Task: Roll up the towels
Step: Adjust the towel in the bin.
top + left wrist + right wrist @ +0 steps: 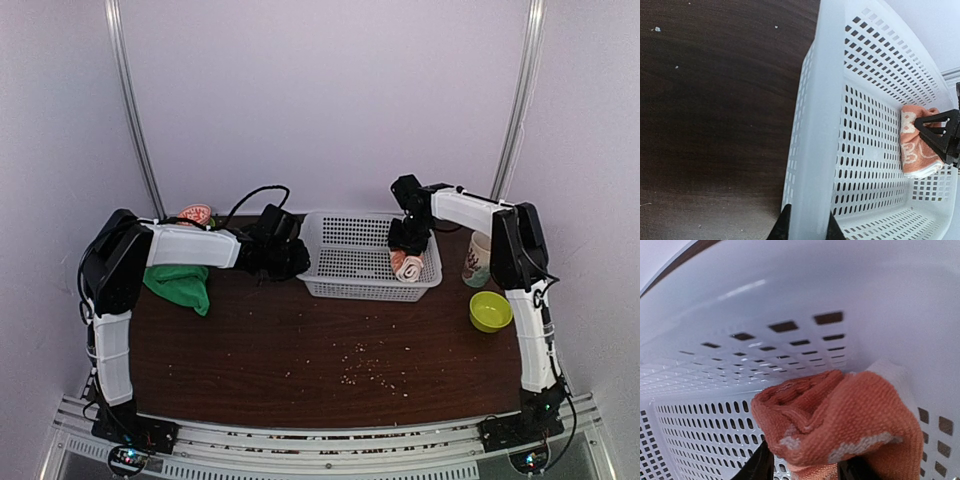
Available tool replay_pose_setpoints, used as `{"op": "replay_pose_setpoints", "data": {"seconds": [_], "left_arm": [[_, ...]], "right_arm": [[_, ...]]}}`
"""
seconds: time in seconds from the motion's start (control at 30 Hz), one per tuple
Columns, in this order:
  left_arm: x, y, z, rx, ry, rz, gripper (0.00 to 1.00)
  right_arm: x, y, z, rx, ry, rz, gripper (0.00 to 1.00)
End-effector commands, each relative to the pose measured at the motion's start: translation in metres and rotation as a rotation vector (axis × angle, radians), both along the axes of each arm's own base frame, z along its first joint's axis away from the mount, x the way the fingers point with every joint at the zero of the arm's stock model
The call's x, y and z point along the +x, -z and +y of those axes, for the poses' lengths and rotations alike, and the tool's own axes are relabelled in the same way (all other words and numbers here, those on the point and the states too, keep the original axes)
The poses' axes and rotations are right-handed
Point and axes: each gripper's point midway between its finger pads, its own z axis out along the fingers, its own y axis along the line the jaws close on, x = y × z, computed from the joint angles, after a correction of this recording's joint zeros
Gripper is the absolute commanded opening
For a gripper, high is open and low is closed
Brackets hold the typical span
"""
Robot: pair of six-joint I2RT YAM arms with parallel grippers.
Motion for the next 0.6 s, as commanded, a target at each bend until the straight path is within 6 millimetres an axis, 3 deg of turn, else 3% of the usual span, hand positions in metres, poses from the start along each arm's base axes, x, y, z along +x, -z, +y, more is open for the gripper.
{"op": "replay_pose_setpoints", "data": {"seconds": [0.0,0.1,0.33,0.57], "left_arm": [[0.001,0.007,0.014,0.051,-0.039,0.012,0.00],[0.002,0.007,0.013,0.051,-0.037,0.010,0.00],[0.002,0.006,0.013,0.059,-0.026,0.009,0.00],[0.003,0.005,0.011,0.061,-0.017,0.005,0.00]], "right_arm": [[0.002,-0.009,-0.028,-0.015,0.079,-0.027,0.45],[0.003,-0.011,-0.021,0.010,0.052,-0.023,0.47],[0.005,-0.061,0.011,0.101,-0.046,-0.126,0.59],[-0.001,-0.093,0.032,0.169,-0.106,-0.170,0.63]]}}
